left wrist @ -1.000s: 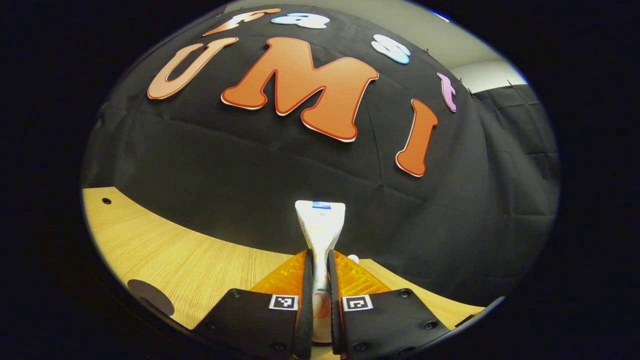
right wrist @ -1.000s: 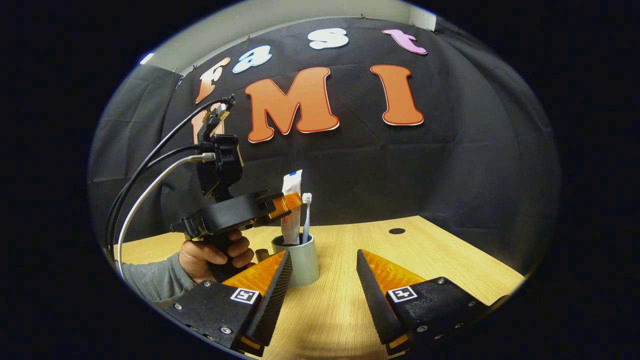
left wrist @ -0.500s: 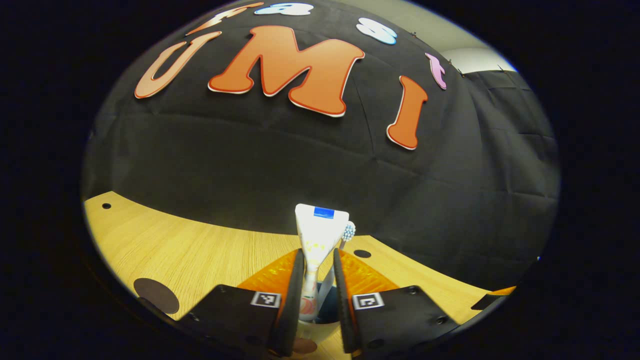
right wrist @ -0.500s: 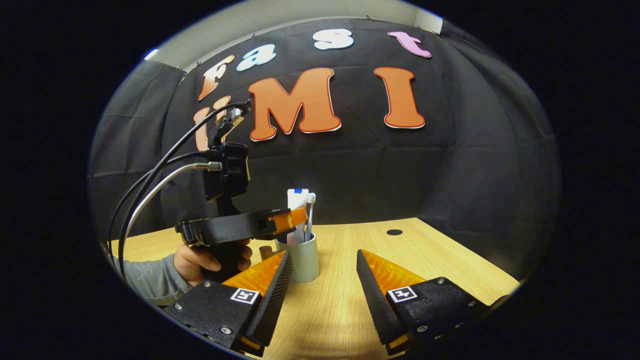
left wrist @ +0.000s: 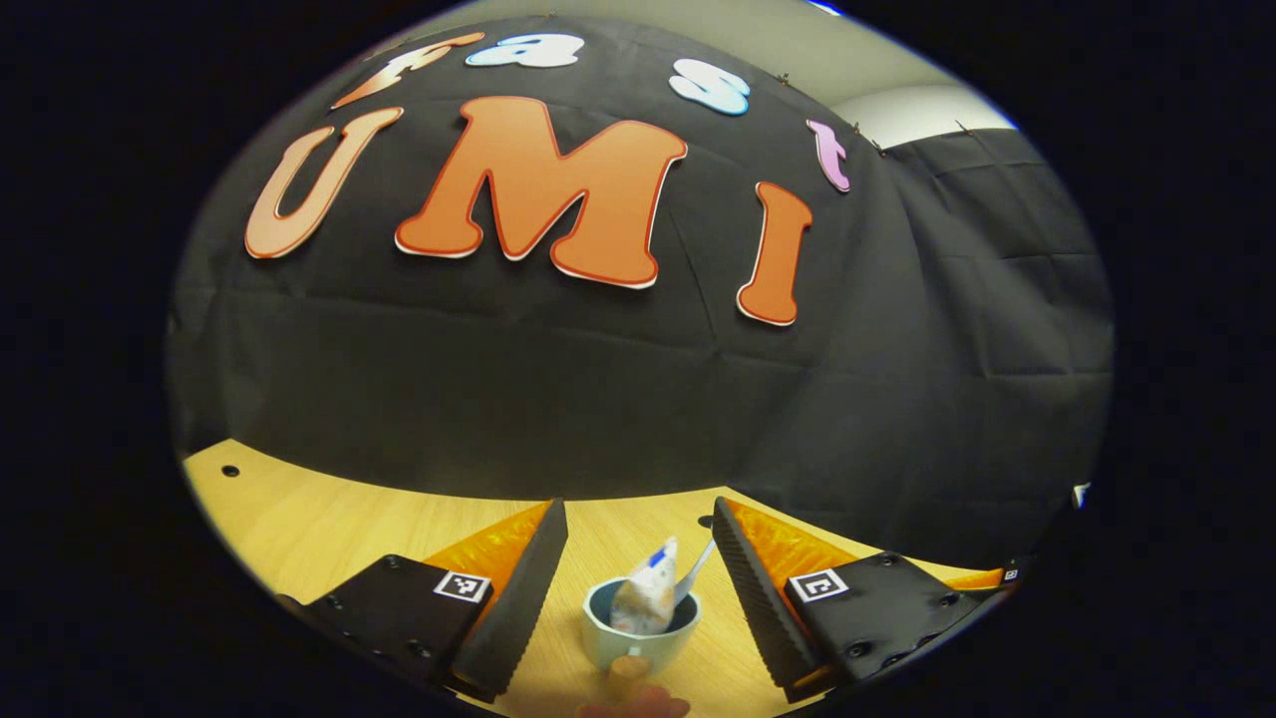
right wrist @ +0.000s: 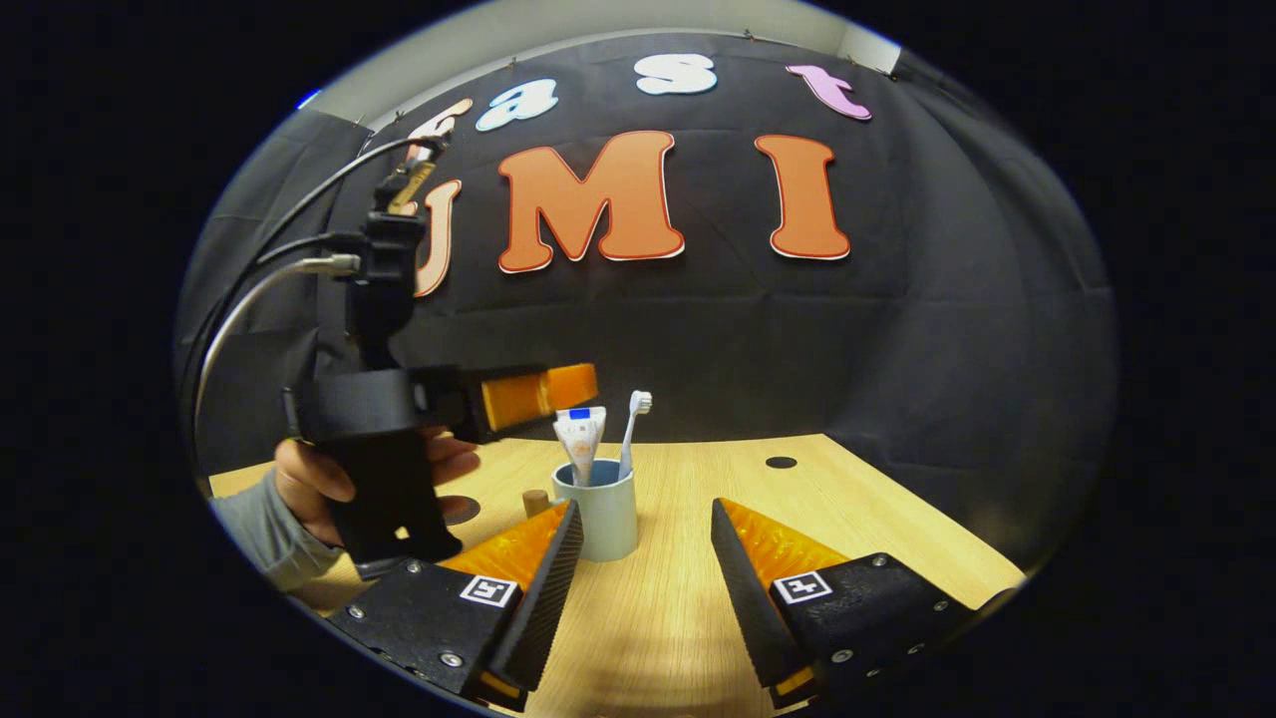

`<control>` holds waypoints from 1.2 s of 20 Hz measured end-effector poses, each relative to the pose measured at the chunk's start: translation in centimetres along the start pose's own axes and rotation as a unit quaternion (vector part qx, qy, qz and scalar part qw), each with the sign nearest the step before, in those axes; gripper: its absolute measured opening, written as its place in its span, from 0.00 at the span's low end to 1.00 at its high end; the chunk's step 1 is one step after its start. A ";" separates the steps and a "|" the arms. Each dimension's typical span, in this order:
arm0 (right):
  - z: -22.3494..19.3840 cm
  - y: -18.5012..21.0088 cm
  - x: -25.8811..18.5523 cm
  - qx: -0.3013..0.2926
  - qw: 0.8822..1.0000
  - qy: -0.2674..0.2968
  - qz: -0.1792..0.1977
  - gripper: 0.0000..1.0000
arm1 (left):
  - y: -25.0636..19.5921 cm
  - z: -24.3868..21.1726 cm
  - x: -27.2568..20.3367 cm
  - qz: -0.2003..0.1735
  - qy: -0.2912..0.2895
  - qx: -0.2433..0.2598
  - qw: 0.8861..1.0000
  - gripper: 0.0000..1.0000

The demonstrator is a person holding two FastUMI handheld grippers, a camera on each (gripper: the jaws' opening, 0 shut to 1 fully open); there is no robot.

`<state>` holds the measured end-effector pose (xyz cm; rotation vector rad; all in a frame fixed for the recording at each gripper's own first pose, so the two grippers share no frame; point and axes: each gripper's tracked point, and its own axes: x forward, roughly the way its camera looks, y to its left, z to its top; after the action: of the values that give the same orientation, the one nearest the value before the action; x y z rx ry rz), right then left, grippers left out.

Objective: Put the toothbrush and toothpaste on the desktop into the cup, then pick up the cup and place it on the coaster on the desktop.

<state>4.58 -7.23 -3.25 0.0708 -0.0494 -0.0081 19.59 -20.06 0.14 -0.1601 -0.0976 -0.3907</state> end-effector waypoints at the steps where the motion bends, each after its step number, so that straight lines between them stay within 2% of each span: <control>1: -0.1 0.3 0.1 -0.001 1.000 0.003 0.001 0.78 | 0.5 0.8 -0.8 0.003 -0.005 0.003 1.000 0.94; 8: 0.9 3.2 1.2 -0.025 0.999 0.023 0.011 0.78 | 5.4 4.3 -6.0 0.061 -0.019 0.069 0.996 0.96; 15: 0.5 6.9 3.3 -0.068 0.995 0.072 0.019 0.79 | 9.9 4.3 -11.4 0.120 -0.023 0.114 0.986 0.97; 20: -0.1 8.6 5.2 -0.048 0.990 0.130 0.027 0.80 | 14.1 6.0 -15.1 0.177 -0.039 0.144 0.973 0.99; 24: -1.8 8.3 7.0 -0.022 0.979 0.205 0.004 0.80 | 16.6 6.4 -17.9 0.208 -0.045 0.144 0.966 1.00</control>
<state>11.73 1.11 -4.15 0.0261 0.3623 0.0134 9.09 2.83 1.92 0.0908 -0.2048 0.0527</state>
